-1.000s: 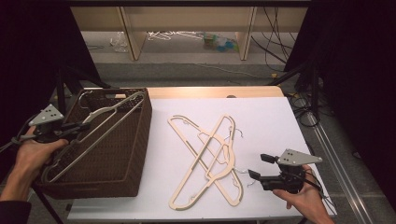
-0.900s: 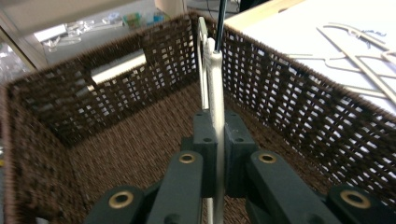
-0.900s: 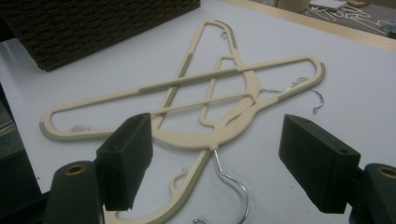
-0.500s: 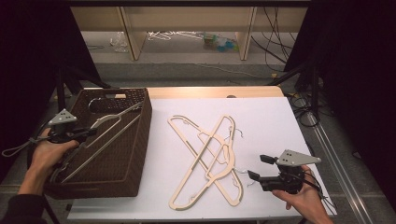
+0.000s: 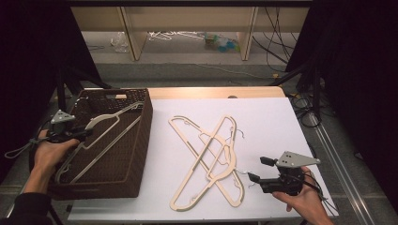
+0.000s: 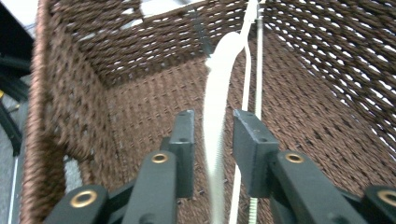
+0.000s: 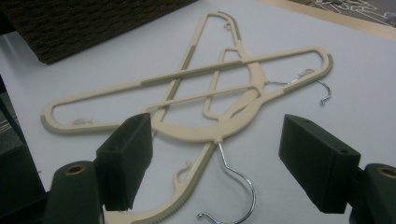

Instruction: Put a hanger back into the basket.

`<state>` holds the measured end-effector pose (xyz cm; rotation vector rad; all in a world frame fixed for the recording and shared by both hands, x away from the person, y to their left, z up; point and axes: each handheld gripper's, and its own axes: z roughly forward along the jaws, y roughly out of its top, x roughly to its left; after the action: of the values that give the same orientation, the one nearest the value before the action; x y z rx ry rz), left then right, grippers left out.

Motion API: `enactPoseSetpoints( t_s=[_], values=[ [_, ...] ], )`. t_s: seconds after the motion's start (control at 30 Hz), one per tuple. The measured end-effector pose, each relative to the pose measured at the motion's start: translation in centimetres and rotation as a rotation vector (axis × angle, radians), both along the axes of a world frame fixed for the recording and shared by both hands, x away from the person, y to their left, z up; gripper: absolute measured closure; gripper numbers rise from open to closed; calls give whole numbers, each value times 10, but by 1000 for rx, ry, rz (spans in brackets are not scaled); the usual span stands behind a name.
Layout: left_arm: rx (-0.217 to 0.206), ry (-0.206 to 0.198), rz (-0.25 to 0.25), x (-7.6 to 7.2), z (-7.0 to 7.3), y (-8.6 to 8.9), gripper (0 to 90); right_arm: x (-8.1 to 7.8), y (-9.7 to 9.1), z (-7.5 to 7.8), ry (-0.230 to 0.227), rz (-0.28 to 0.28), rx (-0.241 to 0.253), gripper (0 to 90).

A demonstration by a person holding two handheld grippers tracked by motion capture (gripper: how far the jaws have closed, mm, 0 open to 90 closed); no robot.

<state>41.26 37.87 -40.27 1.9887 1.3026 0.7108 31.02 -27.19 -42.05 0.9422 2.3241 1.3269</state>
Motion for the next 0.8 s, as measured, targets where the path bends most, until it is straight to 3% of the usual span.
enactPoseSetpoints(
  t_s=[0.13, 0.17, 0.2, 0.27, 0.3, 0.4, 0.57, 0.73, 0.8],
  values=[
    [-15, 16, 94, 1, -1, -2, 539, 1, 0, -1, 1, 7, -5, 269],
    [-11, 6, 94, 2, -1, -1, 489, 0, 1, -2, 1, 6, -5, 269],
    [-30, 7, 145, 1, 0, -4, 466, 0, 1, -2, 2, 6, -4, 269],
    [-39, -3, 149, 0, 2, -4, 438, 1, 0, -1, 1, 6, -2, 269],
    [-72, -18, 182, -2, 5, -8, 422, 1, 0, -1, 0, 5, -3, 269],
    [-112, -45, 161, -7, 12, -14, 396, 0, 0, -1, 12, 1, 0, 269],
    [-173, -85, 52, -23, 25, -46, 334, 0, 1, -2, 3, 1, -3, 269],
    [-188, -123, -57, -43, 34, -88, 308, 1, -1, -4, 17, -18, -24, 278],
    [-170, -135, -118, -51, 36, -103, 303, 3, -3, -6, 20, -31, -26, 283]
  ],
)
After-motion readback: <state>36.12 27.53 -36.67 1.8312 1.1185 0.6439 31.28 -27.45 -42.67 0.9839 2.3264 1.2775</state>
